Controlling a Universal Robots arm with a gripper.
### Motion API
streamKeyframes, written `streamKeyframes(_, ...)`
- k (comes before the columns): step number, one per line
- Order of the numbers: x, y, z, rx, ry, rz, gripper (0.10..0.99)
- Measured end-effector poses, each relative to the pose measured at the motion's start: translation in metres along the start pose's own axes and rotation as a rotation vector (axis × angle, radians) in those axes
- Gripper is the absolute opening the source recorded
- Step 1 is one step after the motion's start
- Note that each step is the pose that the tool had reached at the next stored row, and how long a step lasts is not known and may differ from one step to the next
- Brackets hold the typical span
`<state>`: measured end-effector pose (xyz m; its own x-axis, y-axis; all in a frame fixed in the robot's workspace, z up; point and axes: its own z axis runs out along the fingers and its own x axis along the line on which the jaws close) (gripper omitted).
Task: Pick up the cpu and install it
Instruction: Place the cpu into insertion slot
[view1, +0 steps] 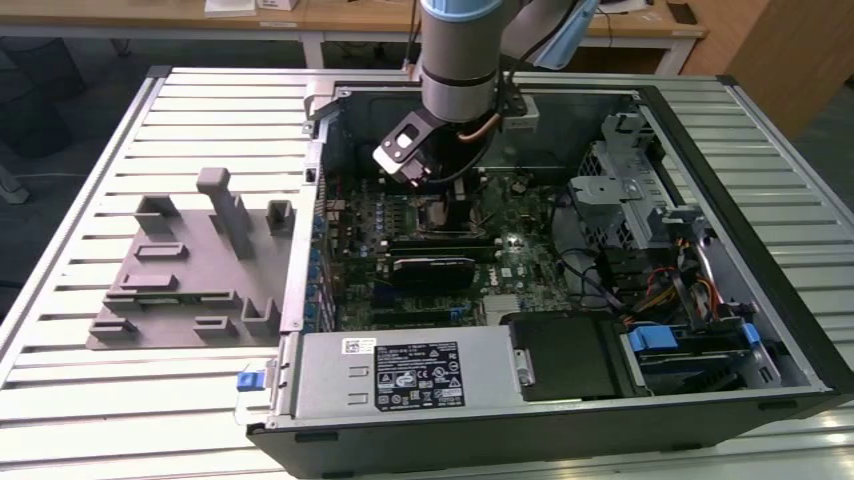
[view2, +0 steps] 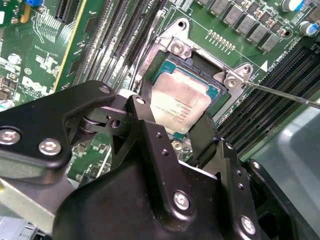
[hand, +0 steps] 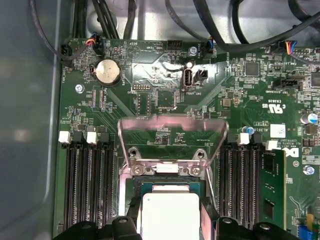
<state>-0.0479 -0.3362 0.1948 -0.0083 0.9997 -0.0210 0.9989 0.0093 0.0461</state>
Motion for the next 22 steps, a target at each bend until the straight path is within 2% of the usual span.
streamKeyframes(13,0.001,-0.0006,0.0027,0.0,-0.0001,0.001,0.541)
streamKeyframes(14,0.001,-0.0006,0.0027,0.0,-0.0001,0.001,0.553)
streamKeyframes(15,0.0011,-0.0006,0.0028,0.0,0.0,0.001,0.608)
streamKeyframes(16,0.0011,-0.0006,0.0028,0.0,0.0001,0.001,0.608)
streamKeyframes(17,0.0011,-0.0006,0.0028,0.0,0.0,0.001,0.675)
streamKeyframes(19,0.0011,-0.0006,0.0028,0.0,-0.0001,0.001,0.675)
streamKeyframes(22,0.0011,-0.0007,0.0028,0.0,0.0101,0.001,0.675)
